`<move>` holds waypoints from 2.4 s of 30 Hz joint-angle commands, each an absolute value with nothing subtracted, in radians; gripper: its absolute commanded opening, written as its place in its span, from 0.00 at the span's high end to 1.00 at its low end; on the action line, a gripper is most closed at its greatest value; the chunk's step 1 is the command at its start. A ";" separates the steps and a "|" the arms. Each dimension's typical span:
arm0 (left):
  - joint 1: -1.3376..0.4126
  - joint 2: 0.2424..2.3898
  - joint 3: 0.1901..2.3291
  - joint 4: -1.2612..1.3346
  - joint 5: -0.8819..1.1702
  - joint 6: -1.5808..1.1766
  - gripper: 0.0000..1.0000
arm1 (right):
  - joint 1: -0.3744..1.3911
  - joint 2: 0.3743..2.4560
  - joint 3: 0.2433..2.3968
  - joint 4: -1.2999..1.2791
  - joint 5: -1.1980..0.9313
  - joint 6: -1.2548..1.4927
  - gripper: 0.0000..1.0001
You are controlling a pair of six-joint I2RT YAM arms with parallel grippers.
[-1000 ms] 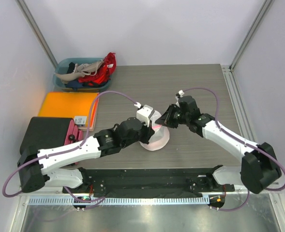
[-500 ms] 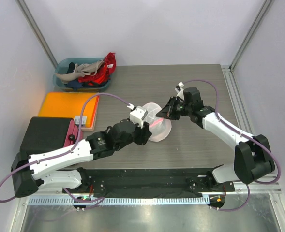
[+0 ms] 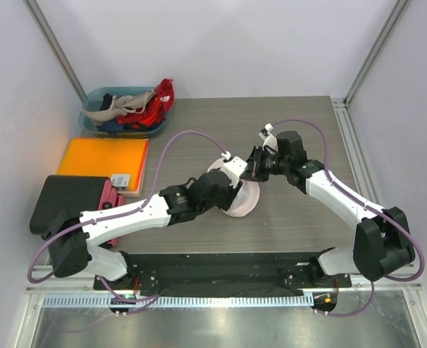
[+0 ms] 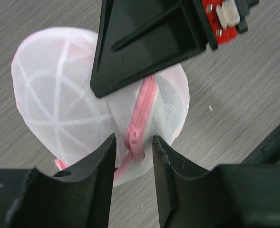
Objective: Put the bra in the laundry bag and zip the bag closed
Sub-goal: Zip the zipper on the laundry bag, then adjust the laundry bag at the center of the board.
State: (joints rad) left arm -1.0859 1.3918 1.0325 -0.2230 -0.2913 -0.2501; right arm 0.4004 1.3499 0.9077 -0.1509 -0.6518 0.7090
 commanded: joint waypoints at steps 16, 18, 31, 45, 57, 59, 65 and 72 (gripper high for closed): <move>-1.083 1.358 1.056 -0.294 -0.293 -0.250 0.92 | 0.356 1.338 0.954 -0.150 -0.684 0.629 0.99; -1.083 1.324 1.005 -0.305 -0.288 -0.268 0.97 | 0.336 1.367 0.994 -0.150 -0.681 0.611 0.99; -1.085 1.100 0.842 -0.361 -0.249 -0.342 1.00 | 0.302 1.618 1.246 -0.179 -0.641 0.560 0.99; -1.083 1.245 0.934 -0.206 -0.316 -0.361 1.00 | 0.357 1.507 1.201 -0.435 -0.379 0.465 0.26; -0.973 1.410 1.081 -0.158 -0.327 -0.235 0.44 | 0.342 1.341 1.141 -0.554 -0.146 0.477 0.04; -0.959 1.419 1.097 -0.176 -0.362 -0.268 0.44 | 0.342 1.324 1.094 -0.532 -0.176 0.602 0.04; -0.957 1.290 1.003 -0.112 -0.411 -0.365 0.45 | 0.371 1.206 0.790 -0.050 -0.201 1.093 0.05; -0.957 1.105 0.885 -0.172 -0.505 -0.437 0.45 | 0.544 1.218 0.799 0.034 0.066 1.277 0.14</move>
